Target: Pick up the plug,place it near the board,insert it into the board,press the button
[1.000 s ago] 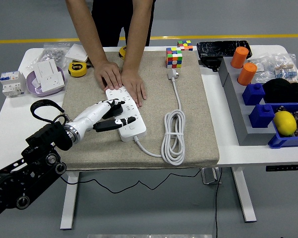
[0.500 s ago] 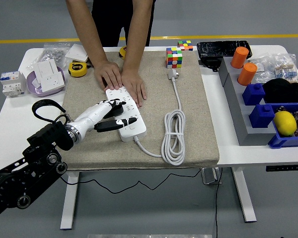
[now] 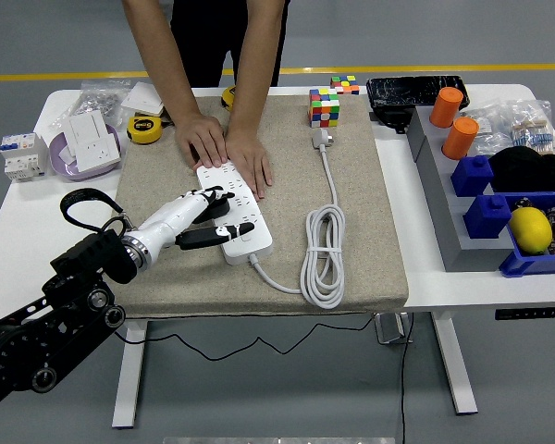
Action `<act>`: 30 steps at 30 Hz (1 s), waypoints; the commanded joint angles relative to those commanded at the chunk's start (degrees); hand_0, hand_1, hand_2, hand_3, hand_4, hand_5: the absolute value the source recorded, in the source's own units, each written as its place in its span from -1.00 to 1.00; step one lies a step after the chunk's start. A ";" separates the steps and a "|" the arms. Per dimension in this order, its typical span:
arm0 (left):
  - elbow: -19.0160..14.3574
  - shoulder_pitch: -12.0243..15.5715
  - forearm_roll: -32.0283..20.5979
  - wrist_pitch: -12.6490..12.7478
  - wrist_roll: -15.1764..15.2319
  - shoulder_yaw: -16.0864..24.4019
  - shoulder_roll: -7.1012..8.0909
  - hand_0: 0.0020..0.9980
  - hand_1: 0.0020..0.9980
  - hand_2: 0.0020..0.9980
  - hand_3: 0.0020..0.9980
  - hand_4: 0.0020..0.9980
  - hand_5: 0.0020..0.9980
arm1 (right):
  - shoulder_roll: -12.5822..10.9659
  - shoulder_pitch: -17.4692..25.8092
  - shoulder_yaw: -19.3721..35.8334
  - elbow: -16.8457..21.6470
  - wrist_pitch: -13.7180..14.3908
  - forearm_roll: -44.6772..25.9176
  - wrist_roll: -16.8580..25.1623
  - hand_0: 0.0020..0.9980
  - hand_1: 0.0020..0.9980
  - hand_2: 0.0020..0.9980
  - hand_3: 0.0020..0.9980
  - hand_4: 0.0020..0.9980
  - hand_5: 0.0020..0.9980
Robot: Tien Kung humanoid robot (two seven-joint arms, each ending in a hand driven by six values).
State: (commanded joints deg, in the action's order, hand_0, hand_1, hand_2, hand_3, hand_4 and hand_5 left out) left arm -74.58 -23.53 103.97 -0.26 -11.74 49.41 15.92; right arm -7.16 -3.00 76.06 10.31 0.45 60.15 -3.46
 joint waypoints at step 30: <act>-16.03 1.85 -1.78 -14.11 -20.78 8.36 -1.67 -0.76 -0.87 -0.68 0.60 -0.19 -0.78 | 0.14 -0.21 -0.06 0.00 0.12 -0.27 -0.02 0.58 0.42 0.40 0.35 1.00 0.56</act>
State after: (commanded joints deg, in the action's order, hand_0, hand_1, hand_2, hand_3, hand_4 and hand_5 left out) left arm -90.61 -21.68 102.19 -14.36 -32.51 57.78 14.25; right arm -7.02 -3.21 76.00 10.31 0.57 59.88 -3.47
